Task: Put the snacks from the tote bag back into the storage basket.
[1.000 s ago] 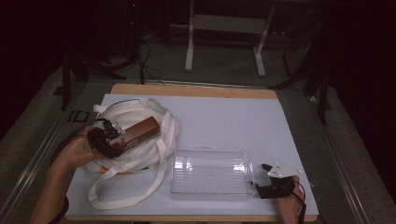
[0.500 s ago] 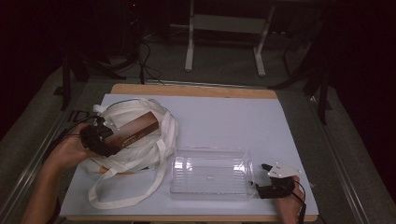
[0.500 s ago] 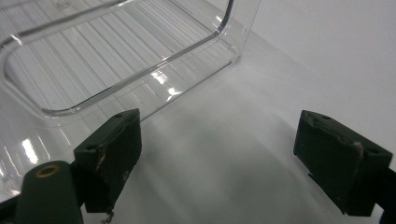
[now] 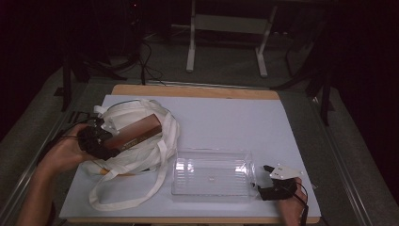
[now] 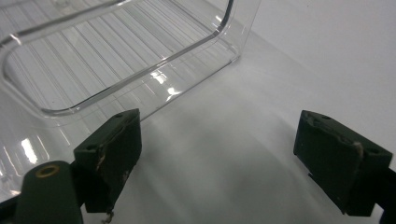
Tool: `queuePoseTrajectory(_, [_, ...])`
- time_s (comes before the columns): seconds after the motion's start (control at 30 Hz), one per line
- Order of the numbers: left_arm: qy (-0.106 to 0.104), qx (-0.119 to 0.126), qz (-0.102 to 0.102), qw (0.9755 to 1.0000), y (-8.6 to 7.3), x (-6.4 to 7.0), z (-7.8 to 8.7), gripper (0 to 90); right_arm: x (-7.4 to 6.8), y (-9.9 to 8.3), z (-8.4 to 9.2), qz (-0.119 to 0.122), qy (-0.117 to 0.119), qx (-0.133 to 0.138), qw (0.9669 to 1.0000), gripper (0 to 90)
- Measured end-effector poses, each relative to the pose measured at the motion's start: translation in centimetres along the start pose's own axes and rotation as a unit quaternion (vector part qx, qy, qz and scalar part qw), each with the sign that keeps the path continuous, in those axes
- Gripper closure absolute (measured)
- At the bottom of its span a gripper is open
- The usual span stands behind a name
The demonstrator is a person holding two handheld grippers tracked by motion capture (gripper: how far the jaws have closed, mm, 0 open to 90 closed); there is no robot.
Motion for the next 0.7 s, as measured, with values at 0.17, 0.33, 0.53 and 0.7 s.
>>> queuePoseTrajectory(0.17, [-0.015,0.016,0.002,0.9998,0.3,0.4,0.8,43.8,0.0,0.0,0.0,0.000,0.000,0.000,1.0000,15.0])
queuePoseTrajectory(0.33, [-0.028,0.040,-0.003,0.9988,0.8,0.9,1.7,43.8,0.0,0.0,0.0,0.000,0.000,0.000,1.0000,15.0])
queuePoseTrajectory(0.53, [-0.035,0.043,-0.019,0.9983,1.3,1.8,2.2,43.7,0.0,0.0,0.0,0.000,0.000,0.000,1.0000,15.0])
queuePoseTrajectory(0.7, [-0.044,0.042,-0.040,0.9973,1.9,2.6,2.1,43.8,0.0,0.0,0.0,-0.001,0.000,0.000,1.0000,15.0])
Point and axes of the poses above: each handheld gripper's, and its own axes: z roughly backward along the jaws, y roughly out of its top, x roughly to its right, the point moved 9 cm from there along -z, roughly forward along the jaws
